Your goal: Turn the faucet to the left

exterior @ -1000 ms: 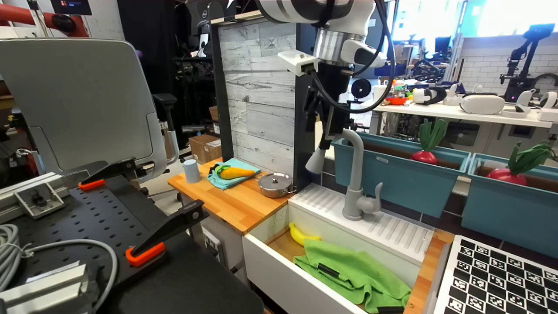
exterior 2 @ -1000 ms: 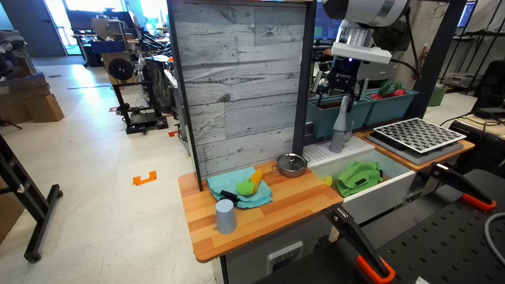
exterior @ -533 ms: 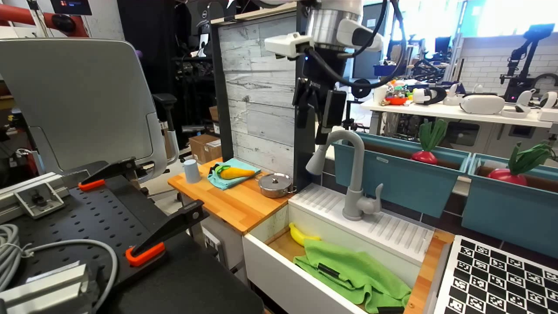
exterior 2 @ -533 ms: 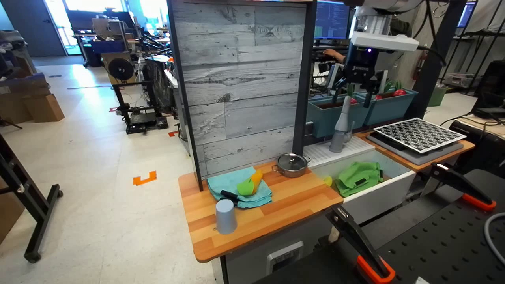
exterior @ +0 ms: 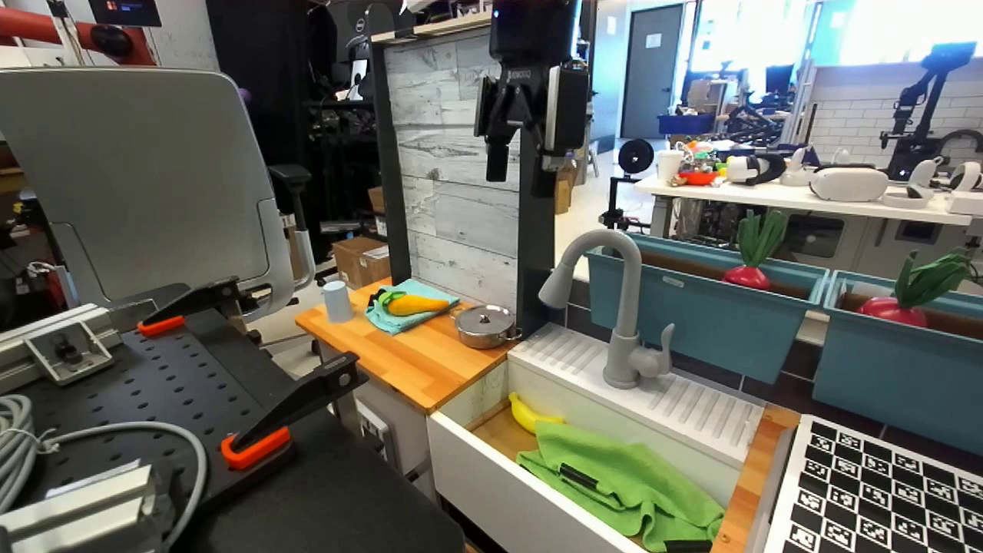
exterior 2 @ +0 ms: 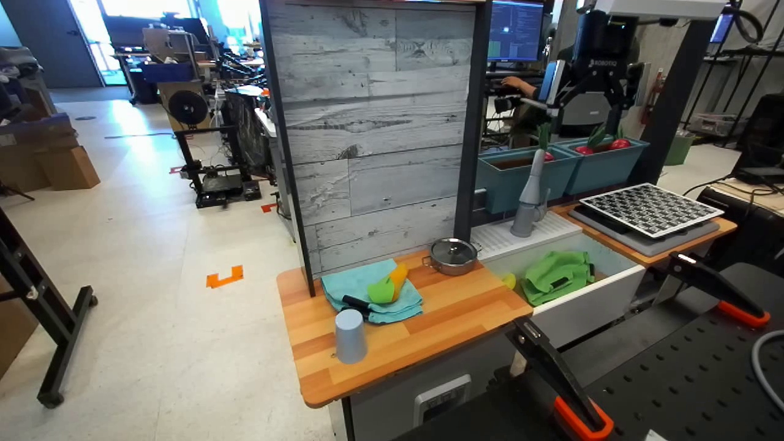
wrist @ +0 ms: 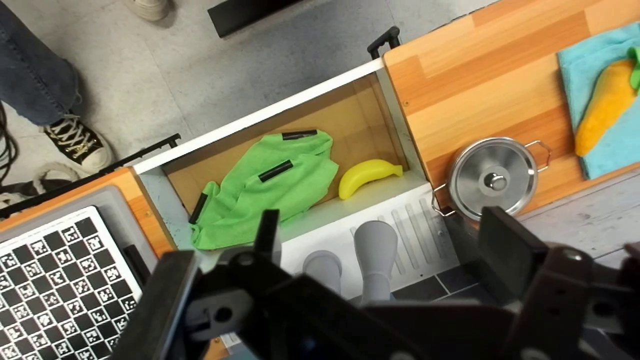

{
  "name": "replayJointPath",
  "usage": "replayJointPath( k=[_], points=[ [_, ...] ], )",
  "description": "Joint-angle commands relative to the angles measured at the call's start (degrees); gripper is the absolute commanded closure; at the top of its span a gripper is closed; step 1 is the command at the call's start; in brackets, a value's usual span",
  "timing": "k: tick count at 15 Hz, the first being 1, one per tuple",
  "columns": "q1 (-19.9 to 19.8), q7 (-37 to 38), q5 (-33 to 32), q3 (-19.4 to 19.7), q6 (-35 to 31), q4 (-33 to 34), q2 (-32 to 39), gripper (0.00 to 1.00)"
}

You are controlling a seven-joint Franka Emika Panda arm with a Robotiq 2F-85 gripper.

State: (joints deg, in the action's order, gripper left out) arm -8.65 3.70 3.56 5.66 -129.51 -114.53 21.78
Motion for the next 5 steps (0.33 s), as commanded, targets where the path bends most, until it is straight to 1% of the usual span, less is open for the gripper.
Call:
replayJointPath(
  k=[1, 5],
  points=[
    [0.4, -0.1, 0.1, 0.4, 0.2, -0.2, -0.2, 0.00],
    [0.4, -0.2, 0.1, 0.4, 0.1, -0.6, -0.2, 0.00]
  ],
)
